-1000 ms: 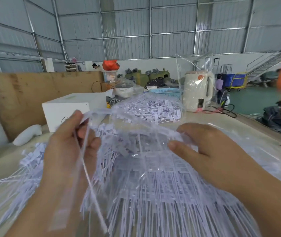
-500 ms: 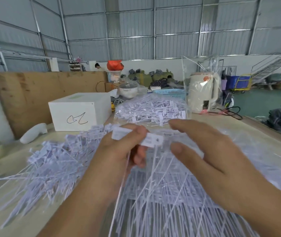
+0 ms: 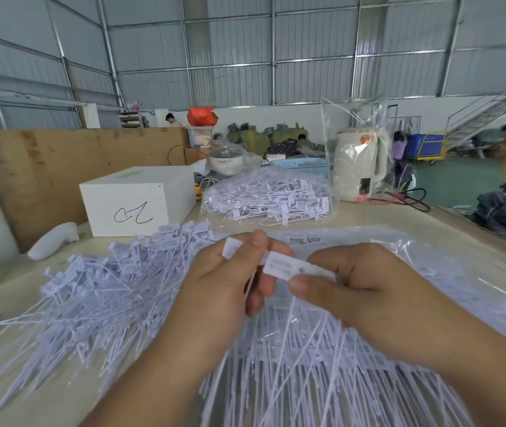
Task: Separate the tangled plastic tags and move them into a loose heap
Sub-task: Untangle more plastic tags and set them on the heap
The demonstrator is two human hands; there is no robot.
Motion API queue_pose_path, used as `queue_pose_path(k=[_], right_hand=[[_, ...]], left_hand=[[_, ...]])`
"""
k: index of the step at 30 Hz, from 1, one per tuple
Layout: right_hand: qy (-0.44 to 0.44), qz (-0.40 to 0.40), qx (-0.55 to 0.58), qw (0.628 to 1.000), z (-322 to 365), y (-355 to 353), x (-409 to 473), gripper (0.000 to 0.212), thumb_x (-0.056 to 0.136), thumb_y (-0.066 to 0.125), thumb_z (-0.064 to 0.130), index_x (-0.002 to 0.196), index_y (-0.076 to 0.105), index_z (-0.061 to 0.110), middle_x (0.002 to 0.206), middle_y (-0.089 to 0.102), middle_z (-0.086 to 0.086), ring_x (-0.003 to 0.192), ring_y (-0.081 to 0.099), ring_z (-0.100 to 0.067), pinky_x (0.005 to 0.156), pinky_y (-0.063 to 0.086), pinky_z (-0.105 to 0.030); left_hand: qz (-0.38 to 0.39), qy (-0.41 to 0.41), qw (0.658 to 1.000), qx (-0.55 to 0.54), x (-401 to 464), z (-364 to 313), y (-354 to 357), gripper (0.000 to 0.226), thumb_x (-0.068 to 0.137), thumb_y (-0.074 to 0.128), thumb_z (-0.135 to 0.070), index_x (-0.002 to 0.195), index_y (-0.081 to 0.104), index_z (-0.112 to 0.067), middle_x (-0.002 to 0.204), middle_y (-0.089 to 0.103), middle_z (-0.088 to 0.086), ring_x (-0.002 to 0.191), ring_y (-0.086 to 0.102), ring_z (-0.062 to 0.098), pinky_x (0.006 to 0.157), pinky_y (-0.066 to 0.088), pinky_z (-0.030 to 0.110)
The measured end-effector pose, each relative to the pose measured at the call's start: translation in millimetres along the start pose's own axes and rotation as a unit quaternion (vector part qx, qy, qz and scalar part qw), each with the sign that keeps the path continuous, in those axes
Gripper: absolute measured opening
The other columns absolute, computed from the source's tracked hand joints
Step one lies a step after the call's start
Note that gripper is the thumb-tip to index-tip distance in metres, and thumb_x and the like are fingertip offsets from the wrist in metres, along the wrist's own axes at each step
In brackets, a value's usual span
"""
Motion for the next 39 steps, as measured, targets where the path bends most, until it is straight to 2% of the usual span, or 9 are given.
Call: queue_pose_path(k=[6, 11, 18, 22, 24, 28, 33, 36, 39], right_hand=[[-0.051, -0.122, -0.110, 0.985, 10.3, 18.1, 0.2, 0.054, 0.075, 0.037, 0.069, 0.063, 0.042, 0.017, 0.048, 0.042, 0.003, 0.044, 0.039, -0.012, 0.045, 0.032, -0.030], [-0.069, -0.272, 0.030, 0.959, 10.8, -9.8, -5.2, 0.051, 0.091, 0.050, 0.057, 0.066, 0.043, 0.014, 0.047, 0.039, 0.002, 0.041, 0.036, -0.005, 0.040, 0.027, -0.013], [-0.050, -0.081, -0.001, 0.995, -2.7, 11.8, -0.8, 0.024, 0.085, 0.058, 0.054, 0.087, 0.048, 0.032, 0.044, 0.044, 0.000, 0.034, 0.028, -0.007, 0.038, 0.022, -0.017], [-0.056, -0.010, 0.023, 0.998, -3.0, 11.9, 2.9, 0.009, 0.094, 0.057, 0.046, 0.096, 0.057, 0.037, 0.075, 0.068, -0.006, 0.057, 0.059, -0.028, 0.058, 0.051, -0.045], [-0.063, 0.028, 0.001, 0.998, -0.1, 16.9, 2.2, 0.017, 0.095, 0.053, 0.045, 0.091, 0.064, 0.032, 0.079, 0.070, -0.006, 0.068, 0.062, -0.037, 0.068, 0.052, -0.056], [-0.071, -0.034, -0.047, 0.996, -1.3, 12.6, 1.8, 0.022, 0.096, 0.055, 0.041, 0.077, 0.065, 0.034, 0.060, 0.058, 0.001, 0.050, 0.047, -0.023, 0.050, 0.040, -0.036], [-0.082, -0.147, -0.100, 0.981, 1.9, 17.3, 1.1, 0.034, 0.095, 0.051, 0.044, 0.065, 0.054, 0.026, 0.053, 0.050, 0.008, 0.047, 0.046, -0.009, 0.048, 0.035, -0.024], [-0.143, -0.224, -0.171, 0.949, 11.8, 18.4, -4.3, 0.024, 0.091, 0.053, 0.037, 0.069, 0.044, 0.041, 0.049, 0.037, 0.023, 0.052, 0.043, 0.005, 0.053, 0.033, -0.007], [-0.186, -0.248, -0.222, 0.925, 15.4, 20.3, -6.0, 0.010, 0.090, 0.051, 0.035, 0.080, 0.053, 0.035, 0.057, 0.020, 0.027, 0.056, 0.029, 0.000, 0.054, 0.025, -0.005]], left_hand=[[-0.145, 0.007, 0.989, -0.037, -3.4, 9.2, 0.3, 0.035, 0.085, 0.054, -0.043, 0.078, 0.077, -0.017, 0.054, 0.057, 0.011, 0.043, 0.051, 0.015, 0.043, 0.045, 0.024], [-0.211, -0.045, 0.962, -0.168, 9.4, 9.6, -27.8, 0.038, 0.101, 0.046, -0.032, 0.087, 0.069, -0.006, 0.059, 0.061, 0.004, 0.044, 0.050, 0.011, 0.043, 0.048, 0.022], [-0.063, 0.026, 0.998, -0.011, -1.9, 2.5, 0.2, 0.034, 0.087, 0.059, -0.046, 0.077, 0.074, -0.016, 0.050, 0.057, 0.010, 0.040, 0.050, 0.021, 0.044, 0.045, 0.024], [-0.009, 0.016, 1.000, 0.008, -3.4, 3.1, 4.2, 0.032, 0.083, 0.054, -0.040, 0.070, 0.073, -0.018, 0.044, 0.052, 0.004, 0.039, 0.045, 0.017, 0.040, 0.040, 0.022], [0.007, 0.005, 1.000, 0.023, -5.1, 6.9, 7.6, 0.030, 0.082, 0.055, -0.041, 0.067, 0.073, -0.021, 0.044, 0.050, 0.002, 0.038, 0.044, 0.013, 0.039, 0.038, 0.022], [0.006, 0.011, 0.999, 0.042, -5.3, 9.8, 8.3, 0.036, 0.087, 0.059, -0.050, 0.073, 0.073, -0.021, 0.046, 0.053, -0.001, 0.038, 0.043, 0.012, 0.040, 0.039, 0.022], [-0.033, -0.006, 0.999, -0.013, -5.4, 8.8, 12.8, 0.034, 0.079, 0.052, -0.048, 0.070, 0.075, -0.024, 0.049, 0.054, 0.002, 0.037, 0.041, 0.013, 0.039, 0.038, 0.022], [-0.059, -0.021, 0.997, -0.041, -6.3, 10.2, 15.7, 0.032, 0.080, 0.055, -0.045, 0.070, 0.074, -0.022, 0.048, 0.049, 0.002, 0.034, 0.036, 0.012, 0.037, 0.034, 0.021], [-0.078, -0.039, 0.996, -0.026, -6.7, 11.6, 16.3, 0.037, 0.092, 0.055, -0.035, 0.062, 0.072, -0.024, 0.045, 0.045, 0.002, 0.034, 0.034, 0.011, 0.037, 0.031, 0.021]])
Point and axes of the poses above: each hand's wrist, its own x-axis towards the middle knuckle, its own y-axis out of the palm, z = x × y, the point moved 4 cm from there along x, towards the middle knuckle
